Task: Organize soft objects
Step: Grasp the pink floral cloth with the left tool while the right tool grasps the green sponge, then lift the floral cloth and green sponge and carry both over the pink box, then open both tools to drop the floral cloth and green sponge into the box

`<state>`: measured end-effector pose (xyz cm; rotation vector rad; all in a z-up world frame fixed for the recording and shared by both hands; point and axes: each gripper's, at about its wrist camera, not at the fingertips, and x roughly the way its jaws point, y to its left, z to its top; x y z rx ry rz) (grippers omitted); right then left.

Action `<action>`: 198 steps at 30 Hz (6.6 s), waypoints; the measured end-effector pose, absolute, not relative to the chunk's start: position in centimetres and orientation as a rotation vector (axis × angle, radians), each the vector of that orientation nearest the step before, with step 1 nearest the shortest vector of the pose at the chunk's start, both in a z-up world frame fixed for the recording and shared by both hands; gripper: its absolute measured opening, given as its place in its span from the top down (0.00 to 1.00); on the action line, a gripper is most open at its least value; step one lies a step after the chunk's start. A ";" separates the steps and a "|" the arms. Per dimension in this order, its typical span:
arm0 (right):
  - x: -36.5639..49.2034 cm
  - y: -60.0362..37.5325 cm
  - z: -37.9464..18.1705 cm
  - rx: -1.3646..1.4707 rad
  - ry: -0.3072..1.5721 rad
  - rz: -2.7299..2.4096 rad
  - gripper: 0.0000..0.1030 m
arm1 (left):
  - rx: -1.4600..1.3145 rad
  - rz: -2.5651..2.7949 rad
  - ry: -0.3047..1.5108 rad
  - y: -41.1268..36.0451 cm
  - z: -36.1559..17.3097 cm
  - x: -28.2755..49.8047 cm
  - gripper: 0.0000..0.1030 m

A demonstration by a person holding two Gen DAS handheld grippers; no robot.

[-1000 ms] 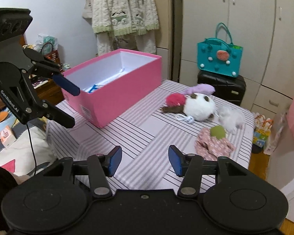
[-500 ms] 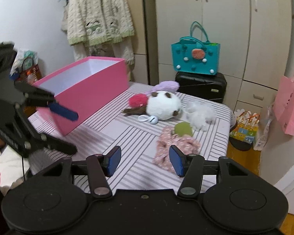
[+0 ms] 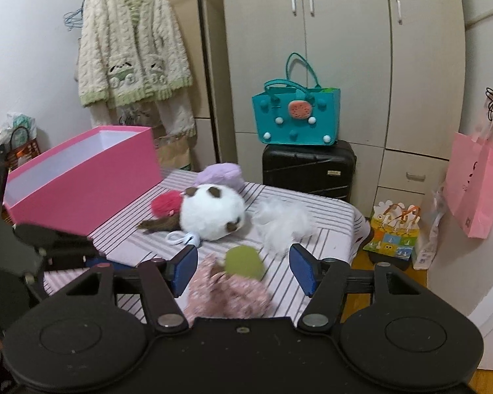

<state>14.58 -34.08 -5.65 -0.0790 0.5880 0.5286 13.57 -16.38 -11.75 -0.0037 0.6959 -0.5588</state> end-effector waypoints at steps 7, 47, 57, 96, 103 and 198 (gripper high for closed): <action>18.2 -34.8 -6.6 -0.024 0.654 0.530 0.35 | -0.029 -0.519 0.685 -18.3 -12.9 15.6 0.18; 21.4 -31.7 -11.7 -0.008 0.755 0.633 0.61 | -0.042 -0.531 0.714 -13.8 -14.9 16.7 0.80; 20.5 -32.5 -11.0 0.002 0.714 0.544 0.61 | -0.087 -0.528 0.730 -12.7 -14.9 16.8 0.83; 14.0 -27.9 -8.5 0.040 0.926 0.645 0.60 | 0.084 -0.590 0.954 -7.6 -9.3 11.3 0.86; 11.2 -25.4 -6.2 0.044 0.924 0.730 0.60 | 0.099 -0.584 0.962 -4.9 -6.6 8.4 0.86; 21.1 -6.0 1.2 -0.214 0.781 0.852 0.44 | 0.158 -0.155 0.842 13.3 1.0 16.7 0.39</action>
